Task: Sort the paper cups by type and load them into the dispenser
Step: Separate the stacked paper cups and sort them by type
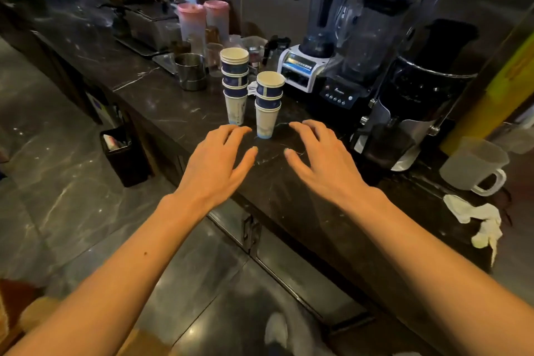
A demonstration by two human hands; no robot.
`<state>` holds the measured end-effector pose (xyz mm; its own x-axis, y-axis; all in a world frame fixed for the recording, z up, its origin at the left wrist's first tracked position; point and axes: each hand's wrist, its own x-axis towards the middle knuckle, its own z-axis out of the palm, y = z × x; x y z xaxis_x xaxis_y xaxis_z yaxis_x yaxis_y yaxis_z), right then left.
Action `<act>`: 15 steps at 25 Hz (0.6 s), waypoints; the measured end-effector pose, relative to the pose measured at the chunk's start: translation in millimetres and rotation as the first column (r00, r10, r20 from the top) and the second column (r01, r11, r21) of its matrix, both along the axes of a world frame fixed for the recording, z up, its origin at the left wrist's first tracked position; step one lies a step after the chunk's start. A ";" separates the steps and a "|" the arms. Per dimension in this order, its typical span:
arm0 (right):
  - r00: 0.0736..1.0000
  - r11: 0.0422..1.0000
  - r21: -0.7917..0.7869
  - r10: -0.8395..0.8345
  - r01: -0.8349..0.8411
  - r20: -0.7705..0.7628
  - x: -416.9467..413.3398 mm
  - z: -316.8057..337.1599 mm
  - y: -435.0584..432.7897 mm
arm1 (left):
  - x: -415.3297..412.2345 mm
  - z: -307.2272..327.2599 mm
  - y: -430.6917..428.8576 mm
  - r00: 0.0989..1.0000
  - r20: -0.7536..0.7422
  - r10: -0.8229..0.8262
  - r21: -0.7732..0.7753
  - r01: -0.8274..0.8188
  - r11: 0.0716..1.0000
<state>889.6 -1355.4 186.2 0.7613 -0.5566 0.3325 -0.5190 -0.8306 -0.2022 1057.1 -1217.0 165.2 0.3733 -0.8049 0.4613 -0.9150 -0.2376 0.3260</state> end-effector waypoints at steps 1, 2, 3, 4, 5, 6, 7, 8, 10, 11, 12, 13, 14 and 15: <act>1.000 1.000 -0.003 0.001 -0.001 -0.008 11.3 -2.6 -15.1 | 10.6 -2.9 -17.6 1.000 0.003 -0.005 0.008 0.005 1.000; 1.000 1.000 0.003 0.006 -0.006 -0.012 23.7 -8.2 -34.5 | 22.7 -8.9 -38.3 1.000 0.005 -0.017 0.017 0.017 1.000; 1.000 1.000 0.012 0.002 -0.002 -0.012 34.6 -12.6 -51.9 | 32.2 -12.8 -57.4 0.999 0.026 -0.027 0.028 0.026 0.999; 1.000 1.000 0.021 0.001 -0.001 -0.015 44.5 -15.8 -69.3 | 42.0 -16.5 -76.7 0.998 0.050 -0.039 0.038 0.037 0.999; 1.000 1.000 0.026 0.004 -0.004 -0.023 53.6 -19.1 -85.4 | 49.3 -18.3 -94.8 0.997 0.063 -0.053 0.055 0.049 0.997; 0.999 1.000 0.024 0.011 -0.011 -0.031 60.4 -20.4 -97.1 | 54.6 -18.8 -108.2 0.995 0.071 -0.065 0.073 0.060 0.996; 0.999 1.000 0.028 0.012 -0.011 -0.036 68.2 -21.7 -114.3 | 62.5 -20.4 -126.2 0.994 0.084 -0.074 0.097 0.066 0.993; 0.999 0.999 0.051 0.007 -0.005 -0.040 79.1 -21.5 -137.0 | 73.5 -21.6 -150.8 0.993 0.085 -0.077 0.122 0.066 0.990; 0.999 0.997 0.072 0.020 -0.017 -0.039 90.3 -19.4 -152.7 | 79.7 -21.9 -164.9 0.993 0.085 -0.080 0.114 0.070 0.991; 0.999 0.995 0.097 0.013 -0.009 -0.033 102.6 -19.3 -173.6 | 90.6 -25.9 -184.4 0.995 0.069 -0.073 0.114 0.065 0.991; 1.000 0.995 0.100 0.015 -0.013 -0.023 104.1 -17.2 -174.8 | 91.4 -29.2 -186.3 0.995 0.057 -0.077 0.094 0.071 0.993; 1.000 0.993 0.120 0.018 -0.016 -0.016 112.2 -17.1 -184.2 | 97.4 -31.4 -196.7 0.996 0.026 -0.081 0.108 0.078 0.991; 1.000 0.988 0.157 0.018 -0.016 -0.016 123.1 -18.0 -197.1 | 107.3 -35.5 -211.1 0.997 -0.024 -0.080 0.120 0.082 0.989; 1.000 0.982 0.186 0.005 -0.005 0.000 133.0 -18.5 -206.7 | 117.2 -40.1 -222.1 0.994 -0.084 -0.076 0.110 0.085 0.990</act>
<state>1022.6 -1562.1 167.7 0.7642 -0.6051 0.2232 -0.5150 -0.7809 -0.3536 1174.3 -1439.1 125.1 0.3374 -0.8789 0.3372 -0.9047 -0.2038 0.3741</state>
